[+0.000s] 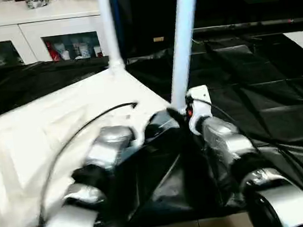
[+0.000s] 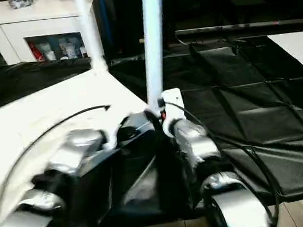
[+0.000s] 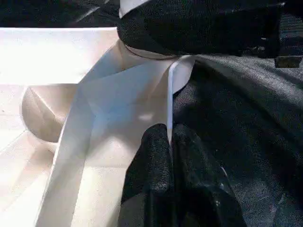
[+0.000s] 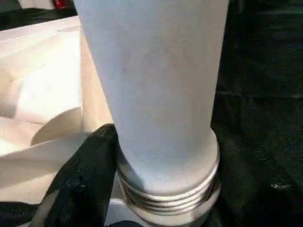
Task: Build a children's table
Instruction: Rotate leg to tighten
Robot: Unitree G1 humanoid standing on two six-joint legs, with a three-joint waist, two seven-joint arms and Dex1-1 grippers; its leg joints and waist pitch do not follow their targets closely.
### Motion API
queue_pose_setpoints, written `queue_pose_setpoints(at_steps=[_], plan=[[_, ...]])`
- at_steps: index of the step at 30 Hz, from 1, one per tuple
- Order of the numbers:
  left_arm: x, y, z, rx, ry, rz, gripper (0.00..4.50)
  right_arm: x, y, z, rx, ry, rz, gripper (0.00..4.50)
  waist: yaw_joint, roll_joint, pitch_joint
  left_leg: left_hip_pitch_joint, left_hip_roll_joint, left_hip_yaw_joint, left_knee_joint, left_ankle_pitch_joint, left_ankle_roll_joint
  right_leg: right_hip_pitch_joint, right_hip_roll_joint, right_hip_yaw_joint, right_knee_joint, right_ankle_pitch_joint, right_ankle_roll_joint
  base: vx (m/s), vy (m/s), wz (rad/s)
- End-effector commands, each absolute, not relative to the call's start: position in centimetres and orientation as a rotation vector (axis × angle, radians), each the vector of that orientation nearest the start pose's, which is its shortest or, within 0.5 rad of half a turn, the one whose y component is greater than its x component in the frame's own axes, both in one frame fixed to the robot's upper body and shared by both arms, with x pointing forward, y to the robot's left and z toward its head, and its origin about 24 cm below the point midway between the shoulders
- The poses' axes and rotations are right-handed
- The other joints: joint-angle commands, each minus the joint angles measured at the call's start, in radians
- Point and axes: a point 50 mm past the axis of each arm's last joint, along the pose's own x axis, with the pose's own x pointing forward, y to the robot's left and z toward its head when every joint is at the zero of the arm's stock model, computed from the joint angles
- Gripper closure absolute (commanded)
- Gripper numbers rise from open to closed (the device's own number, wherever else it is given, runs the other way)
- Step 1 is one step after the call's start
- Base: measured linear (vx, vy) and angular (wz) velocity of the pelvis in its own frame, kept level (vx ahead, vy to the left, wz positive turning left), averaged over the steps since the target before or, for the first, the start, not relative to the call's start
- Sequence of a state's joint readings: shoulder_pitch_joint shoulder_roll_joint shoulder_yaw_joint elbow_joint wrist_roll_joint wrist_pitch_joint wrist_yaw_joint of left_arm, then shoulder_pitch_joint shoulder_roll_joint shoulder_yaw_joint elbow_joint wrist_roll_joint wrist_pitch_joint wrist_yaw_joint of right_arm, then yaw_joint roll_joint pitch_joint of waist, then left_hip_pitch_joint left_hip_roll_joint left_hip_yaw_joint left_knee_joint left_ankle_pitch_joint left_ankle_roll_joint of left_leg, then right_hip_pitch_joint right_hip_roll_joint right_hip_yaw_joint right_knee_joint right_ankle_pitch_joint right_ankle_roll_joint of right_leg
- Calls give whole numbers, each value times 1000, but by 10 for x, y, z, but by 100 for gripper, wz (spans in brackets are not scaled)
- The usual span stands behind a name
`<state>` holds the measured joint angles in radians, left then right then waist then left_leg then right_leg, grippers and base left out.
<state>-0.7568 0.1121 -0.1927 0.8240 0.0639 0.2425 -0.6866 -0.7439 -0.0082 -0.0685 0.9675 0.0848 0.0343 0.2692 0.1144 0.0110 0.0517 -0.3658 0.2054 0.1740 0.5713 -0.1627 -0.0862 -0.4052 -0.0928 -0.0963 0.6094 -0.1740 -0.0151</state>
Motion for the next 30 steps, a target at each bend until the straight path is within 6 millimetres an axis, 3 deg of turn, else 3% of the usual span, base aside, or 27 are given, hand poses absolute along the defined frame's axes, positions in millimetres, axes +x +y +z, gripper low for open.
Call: queue_pose_setpoints(at_steps=[1, 2, 7, 9, 13, 15, 19, 25, 26, 30], plan=[[356, 70, 58, 248, 382, -892, 450, 353, -63, 31, 72, 320, 546, 178, 0, -8, -68, 5, 18, -3, -63, -237, 29, 51, -60, 49, -85, -284, -162, 0, 0, 0], [356, 71, 58, 248, 382, -901, 450, 353, -63, 33, 70, 307, 568, 122, 1, -9, -67, 5, 18, -3, -63, -239, 32, 51, -61, 49, -87, -293, -162, 0, 0, 0], [351, 79, 56, 256, 381, -979, 450, 354, -74, 39, 67, 265, 658, 91, 2, -13, -65, 3, 20, -4, -64, -250, 43, 54, -62, 48, -88, -312, -158, 0, 0, 0], [344, 88, 55, 269, 380, -1067, 450, 355, -92, 43, -2, 253, 730, 67, 0, -8, -65, 1, 22, -6, -65, -248, 44, 56, -63, 48, -86, -303, -169, 0, 0, 0], [337, 93, 55, 280, 370, -1169, 450, 351, -104, 46, -46, 254, 841, 67, 2, -8, -66, 3, 25, -2, -61, -243, 55, 53, -63, 50, -84, -280, -182, 0, 0, 0], [331, 101, 57, 280, 377, -1245, 450, 343, -122, 50, -66, 258, 985, 67, 10, -6, -68, 3, 28, -1, -60, -225, 65, 55, -58, 48, -76, -232, -200, 0, 0, 0], [325, 107, 59, 286, 381, -1308, 450, 330, -138, 49, -105, 320, 1126, 67, 26, -4, -68, 5, 31, 0, -58, -227, 71, 54, -57, 49, -73, -213, -209, 0, 0, 0], [321, 111, 60, 278, 390, -1343, 450, 324, -142, 45, -132, 356, 1183, 67, 30, -10, -65, 7, 29, -1, -60, -256, 49, 51, -63, 50, -83, -307, -190, 0, 0, 0], [320, 112, 60, 279, 390, -1346, 450, 324, -142, 46, -130, 355, 1185, 92, 30, -10, -64, 6, 29, -2, -61, -256, 47, 51, -63, 49, -84, -317, -185, 0, 0, 0], [319, 112, 61, 273, 384, -1344, 450, 325, -136, 48, -87, 337, 1199, 111, 30, -13, -66, 6, 30, -2, -61, -241, 49, 50, -61, 49, -82, -309, -181, 0, 0, 0]])
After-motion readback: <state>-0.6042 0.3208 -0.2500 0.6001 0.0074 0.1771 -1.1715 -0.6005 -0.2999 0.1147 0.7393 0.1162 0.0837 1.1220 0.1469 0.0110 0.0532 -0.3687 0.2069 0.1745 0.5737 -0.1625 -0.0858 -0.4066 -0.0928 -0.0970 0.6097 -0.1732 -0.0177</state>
